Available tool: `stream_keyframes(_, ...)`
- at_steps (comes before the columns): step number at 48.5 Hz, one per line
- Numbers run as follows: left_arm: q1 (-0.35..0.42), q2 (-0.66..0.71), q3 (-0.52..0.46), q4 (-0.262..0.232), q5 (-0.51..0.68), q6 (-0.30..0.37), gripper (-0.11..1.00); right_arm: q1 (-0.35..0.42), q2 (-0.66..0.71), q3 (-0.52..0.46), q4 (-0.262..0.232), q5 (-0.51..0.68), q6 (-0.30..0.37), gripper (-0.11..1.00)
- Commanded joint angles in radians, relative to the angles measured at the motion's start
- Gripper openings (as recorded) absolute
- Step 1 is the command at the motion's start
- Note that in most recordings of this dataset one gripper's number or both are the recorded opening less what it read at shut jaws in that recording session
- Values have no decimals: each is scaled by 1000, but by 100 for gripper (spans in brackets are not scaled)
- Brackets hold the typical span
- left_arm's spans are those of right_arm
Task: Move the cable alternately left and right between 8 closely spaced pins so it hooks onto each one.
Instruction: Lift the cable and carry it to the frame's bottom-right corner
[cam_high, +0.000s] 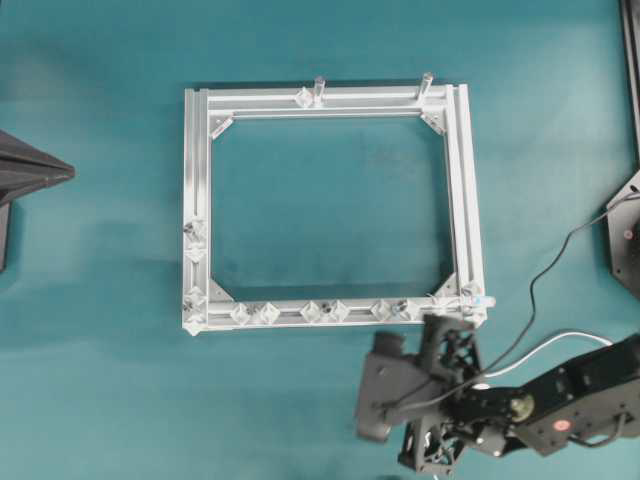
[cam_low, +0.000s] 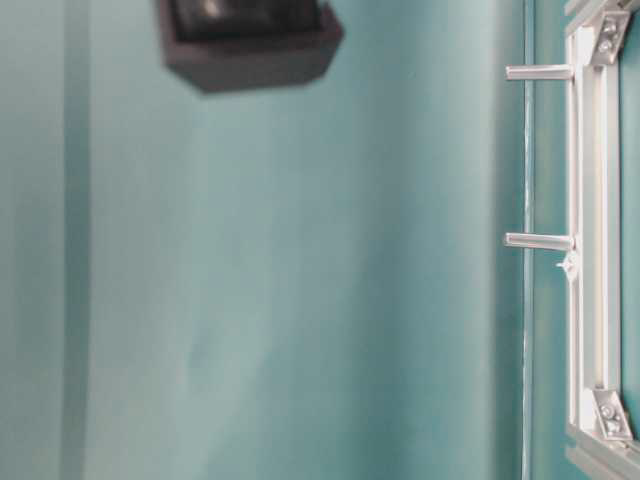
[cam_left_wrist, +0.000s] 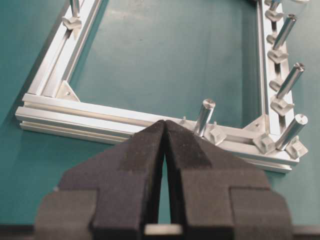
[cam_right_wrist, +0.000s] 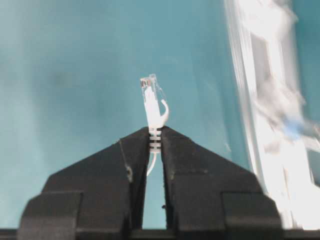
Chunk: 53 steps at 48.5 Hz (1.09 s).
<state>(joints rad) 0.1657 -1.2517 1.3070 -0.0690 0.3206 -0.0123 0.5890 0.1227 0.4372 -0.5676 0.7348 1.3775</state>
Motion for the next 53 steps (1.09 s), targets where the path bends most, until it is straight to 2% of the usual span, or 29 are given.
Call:
stream_keyframes(1, 3, 6, -9, 3, -5, -9, 0, 18, -49, 12, -20, 29, 92, 9)
stream_keyframes(11, 3, 6, -9, 3, -5, -9, 0, 51, -81, 52, -20, 123, 327, 9)
stream_keyframes(19, 3, 6, -9, 3, -5, -9, 0, 48, -92, 60, -20, 161, 426, 9)
stream_keyframes(35, 3, 6, -9, 3, -5, -9, 0, 31, -92, 57, -20, 218, 503, 9)
stream_keyframes(53, 3, 8, -9, 2, -5, -11, 0, -34, -94, 74, -20, 225, 494, 9)
